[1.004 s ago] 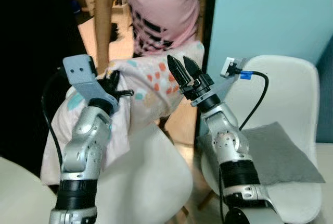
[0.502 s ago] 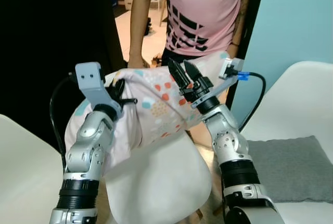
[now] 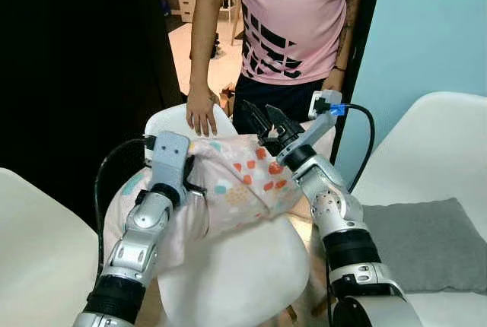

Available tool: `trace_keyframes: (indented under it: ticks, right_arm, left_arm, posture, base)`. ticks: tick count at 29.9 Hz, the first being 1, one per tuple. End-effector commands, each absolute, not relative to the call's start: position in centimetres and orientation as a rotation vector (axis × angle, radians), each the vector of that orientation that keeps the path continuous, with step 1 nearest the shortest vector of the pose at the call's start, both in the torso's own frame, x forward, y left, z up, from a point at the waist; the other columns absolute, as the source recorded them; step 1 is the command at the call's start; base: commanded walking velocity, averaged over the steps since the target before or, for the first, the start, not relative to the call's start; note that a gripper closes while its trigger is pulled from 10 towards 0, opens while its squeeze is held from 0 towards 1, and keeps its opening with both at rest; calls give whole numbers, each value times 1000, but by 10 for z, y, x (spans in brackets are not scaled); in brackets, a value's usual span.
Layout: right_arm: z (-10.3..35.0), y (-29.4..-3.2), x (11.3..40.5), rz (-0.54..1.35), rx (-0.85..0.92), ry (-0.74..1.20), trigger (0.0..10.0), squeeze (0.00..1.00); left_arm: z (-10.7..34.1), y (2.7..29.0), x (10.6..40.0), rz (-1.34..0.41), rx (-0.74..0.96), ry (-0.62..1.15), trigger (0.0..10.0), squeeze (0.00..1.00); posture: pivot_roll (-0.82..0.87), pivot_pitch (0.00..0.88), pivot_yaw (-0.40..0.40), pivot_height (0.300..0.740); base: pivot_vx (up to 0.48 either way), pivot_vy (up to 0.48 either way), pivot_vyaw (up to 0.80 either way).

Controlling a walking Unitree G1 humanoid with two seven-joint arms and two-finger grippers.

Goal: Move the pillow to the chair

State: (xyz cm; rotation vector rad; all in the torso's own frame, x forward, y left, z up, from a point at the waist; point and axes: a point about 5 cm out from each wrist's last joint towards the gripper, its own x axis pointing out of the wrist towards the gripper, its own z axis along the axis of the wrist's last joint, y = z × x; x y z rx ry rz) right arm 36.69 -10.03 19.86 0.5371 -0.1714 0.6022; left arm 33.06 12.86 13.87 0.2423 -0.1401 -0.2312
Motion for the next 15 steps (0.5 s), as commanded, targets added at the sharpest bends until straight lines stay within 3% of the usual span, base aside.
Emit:
trace_keyframes:
  ticks: [1,8,15]
  right_arm:
    - [201,-95,368,621,531,-154,10000,0]
    - [187,-90,371,597,459,-43,10000,0]
    - [159,-101,376,488,330,124,10000,0]
  left_arm:
    - [140,125,328,-263,316,-195,10000,0]
    - [110,106,321,-374,514,-148,10000,0]
    - [73,111,314,-404,689,-33,10000,0]
  posture:
    - [-3,0,59,700]
    - [-6,0,58,670]
    - [-5,0,56,645]
  base:
    - [0,0,0]
    - [0,0,0]
    - [0,0,0]
